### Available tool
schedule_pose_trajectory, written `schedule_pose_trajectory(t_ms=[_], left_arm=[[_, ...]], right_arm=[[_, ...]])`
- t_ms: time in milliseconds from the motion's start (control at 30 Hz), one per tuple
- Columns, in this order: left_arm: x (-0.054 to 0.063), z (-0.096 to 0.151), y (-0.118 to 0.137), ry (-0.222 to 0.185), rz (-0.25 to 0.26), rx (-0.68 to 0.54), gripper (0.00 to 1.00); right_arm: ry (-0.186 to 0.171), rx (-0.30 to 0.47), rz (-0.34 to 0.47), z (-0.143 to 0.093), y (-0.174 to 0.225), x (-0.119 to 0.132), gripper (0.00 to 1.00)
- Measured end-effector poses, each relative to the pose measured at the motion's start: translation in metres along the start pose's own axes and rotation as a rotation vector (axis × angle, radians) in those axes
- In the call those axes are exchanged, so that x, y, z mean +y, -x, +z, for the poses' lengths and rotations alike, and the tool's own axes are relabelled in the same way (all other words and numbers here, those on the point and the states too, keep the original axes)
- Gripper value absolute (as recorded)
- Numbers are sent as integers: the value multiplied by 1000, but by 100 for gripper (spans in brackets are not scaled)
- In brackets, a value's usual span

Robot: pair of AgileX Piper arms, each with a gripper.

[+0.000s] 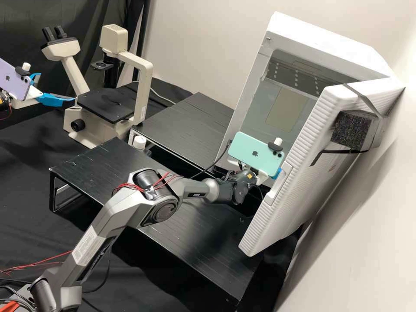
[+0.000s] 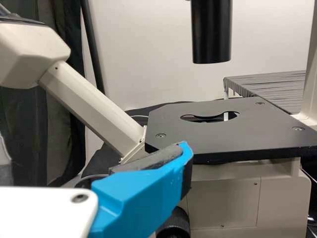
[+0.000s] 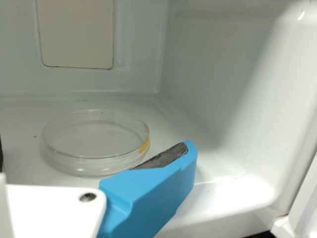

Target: Take out the petri dish and place it under the microscope.

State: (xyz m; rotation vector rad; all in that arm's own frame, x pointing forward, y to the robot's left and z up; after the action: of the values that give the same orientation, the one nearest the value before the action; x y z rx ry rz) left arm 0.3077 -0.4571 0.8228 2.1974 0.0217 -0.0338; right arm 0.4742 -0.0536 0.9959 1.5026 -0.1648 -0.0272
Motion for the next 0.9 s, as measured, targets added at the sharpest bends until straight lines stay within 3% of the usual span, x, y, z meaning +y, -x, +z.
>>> schedule_pose_trajectory(t_ms=[100, 267, 600, 633, 900], left_arm=[[0, 0, 0, 0, 0, 0, 100], [0, 0, 0, 0, 0, 0, 100], [0, 0, 0, 0, 0, 0, 100], [0, 0, 0, 0, 0, 0, 100], [0, 0, 0, 0, 0, 0, 100]], right_arm=[[9, -6, -2, 0, -4, 0, 100], [-10, 0, -16, -2, -9, -9, 100], [-15, -2, -31, 0, -15, -17, 100], [-15, -4, -32, 0, -15, -17, 0], [-15, -6, -32, 0, -15, -17, 0]])
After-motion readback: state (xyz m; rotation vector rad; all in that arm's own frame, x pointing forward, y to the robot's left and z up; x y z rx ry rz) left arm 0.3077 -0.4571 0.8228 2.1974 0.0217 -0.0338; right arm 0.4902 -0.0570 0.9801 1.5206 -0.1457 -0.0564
